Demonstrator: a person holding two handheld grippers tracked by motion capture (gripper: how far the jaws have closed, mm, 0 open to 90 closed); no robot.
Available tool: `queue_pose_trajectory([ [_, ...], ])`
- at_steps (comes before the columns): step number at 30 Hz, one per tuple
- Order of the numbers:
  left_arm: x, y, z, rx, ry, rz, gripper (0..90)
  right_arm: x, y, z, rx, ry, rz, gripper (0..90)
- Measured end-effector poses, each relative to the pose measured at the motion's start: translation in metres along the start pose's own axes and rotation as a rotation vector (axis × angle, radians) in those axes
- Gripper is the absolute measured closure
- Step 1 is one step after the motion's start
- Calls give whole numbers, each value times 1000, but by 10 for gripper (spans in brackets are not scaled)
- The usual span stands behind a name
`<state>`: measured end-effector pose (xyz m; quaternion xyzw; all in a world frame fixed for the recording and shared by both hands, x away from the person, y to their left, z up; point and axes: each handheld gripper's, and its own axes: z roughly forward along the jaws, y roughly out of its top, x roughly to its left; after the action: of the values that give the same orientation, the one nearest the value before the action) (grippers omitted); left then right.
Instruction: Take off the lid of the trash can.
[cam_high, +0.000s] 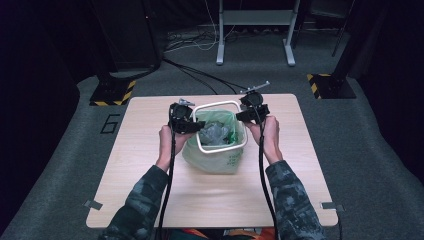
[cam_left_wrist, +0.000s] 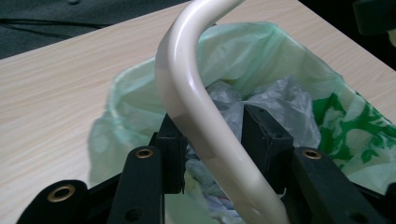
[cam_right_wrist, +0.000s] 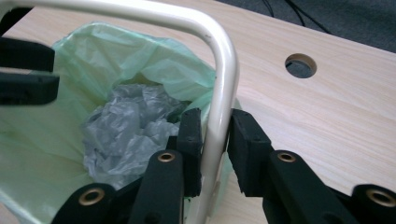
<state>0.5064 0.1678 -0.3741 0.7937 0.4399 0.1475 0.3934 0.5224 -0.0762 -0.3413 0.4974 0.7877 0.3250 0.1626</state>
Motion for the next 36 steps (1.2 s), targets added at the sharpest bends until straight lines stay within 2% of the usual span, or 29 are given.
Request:
queue_pose_trajectory([
  [2,-5,-3,3,-1,-8,6,582,-4,-3,0,-11,2,10,786],
  [5,-7,-4,4,-3,-6,7,476,-7,-7,1,-12,-8,-2,790],
  [6,-8,-5,4,-4,-1,14,476,-8,-9,2,-16,-8,3,792],
  [7,-9,-6,3,-7,1,16,391,-12,-12,2,-26,9,17,793],
  [11,-12,-8,-1,-30,5,34,215,-15,-15,3,-33,33,29,796],
  [14,-14,-9,-9,-62,5,37,146,-16,-18,0,-40,65,28,799],
  [23,-18,-8,-19,-108,36,57,59,-11,-19,0,-36,68,13,804],
  [25,-17,-8,-21,-117,40,52,50,-10,-20,0,-30,35,0,802],
  [36,-17,-27,-30,-99,9,86,44,-30,-32,-6,-34,7,42,800],
])
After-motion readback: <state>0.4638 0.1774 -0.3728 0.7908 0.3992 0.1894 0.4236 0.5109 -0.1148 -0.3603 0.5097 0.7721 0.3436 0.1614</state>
